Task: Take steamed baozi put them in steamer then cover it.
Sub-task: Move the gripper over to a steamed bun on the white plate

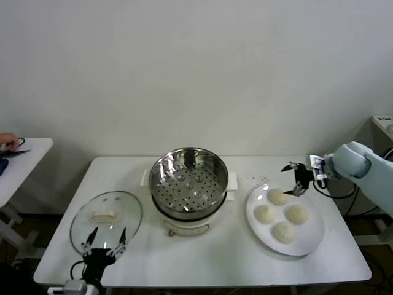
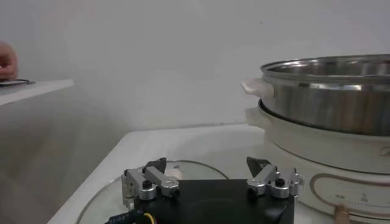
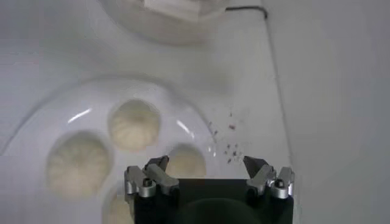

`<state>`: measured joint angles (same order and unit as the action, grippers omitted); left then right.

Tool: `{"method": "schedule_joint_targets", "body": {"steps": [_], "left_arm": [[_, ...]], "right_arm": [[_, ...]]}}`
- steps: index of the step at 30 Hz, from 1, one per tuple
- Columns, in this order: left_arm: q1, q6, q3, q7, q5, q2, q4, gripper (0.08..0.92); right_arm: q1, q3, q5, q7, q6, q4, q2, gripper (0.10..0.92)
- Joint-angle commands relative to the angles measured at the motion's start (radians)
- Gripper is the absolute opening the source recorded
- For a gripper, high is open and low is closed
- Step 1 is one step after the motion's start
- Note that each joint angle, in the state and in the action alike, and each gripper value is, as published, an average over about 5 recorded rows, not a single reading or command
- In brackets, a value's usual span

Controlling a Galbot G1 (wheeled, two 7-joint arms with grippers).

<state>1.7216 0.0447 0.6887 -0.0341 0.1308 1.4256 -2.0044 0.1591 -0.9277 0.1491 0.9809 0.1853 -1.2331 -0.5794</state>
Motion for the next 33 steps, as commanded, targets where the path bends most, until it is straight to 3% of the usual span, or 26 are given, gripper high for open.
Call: {"method": "schedule_joint_targets", "body": {"steps": [1,15,33], "left_arm": [[0.001,-0.002,0.002,0.000,-0.002,0.001,0.004,0.823],[-0.015,-0.005,0.007,0.002,0.003,0.004,0.038,0.823],[-0.030,-0.005,0.010,0.006,0.008,0.003,0.063,0.823]], "right_arm": [[0.214,-0.271,0.008,0.072,0.068,0.099,-0.076,0.823],[-0.071,-0.066,-0.099,0.037,0.086,0.216,-0.165,0.823],[-0.122,0.012,-0.107,-0.003,0.061,0.343,-0.276,0.823]]}}
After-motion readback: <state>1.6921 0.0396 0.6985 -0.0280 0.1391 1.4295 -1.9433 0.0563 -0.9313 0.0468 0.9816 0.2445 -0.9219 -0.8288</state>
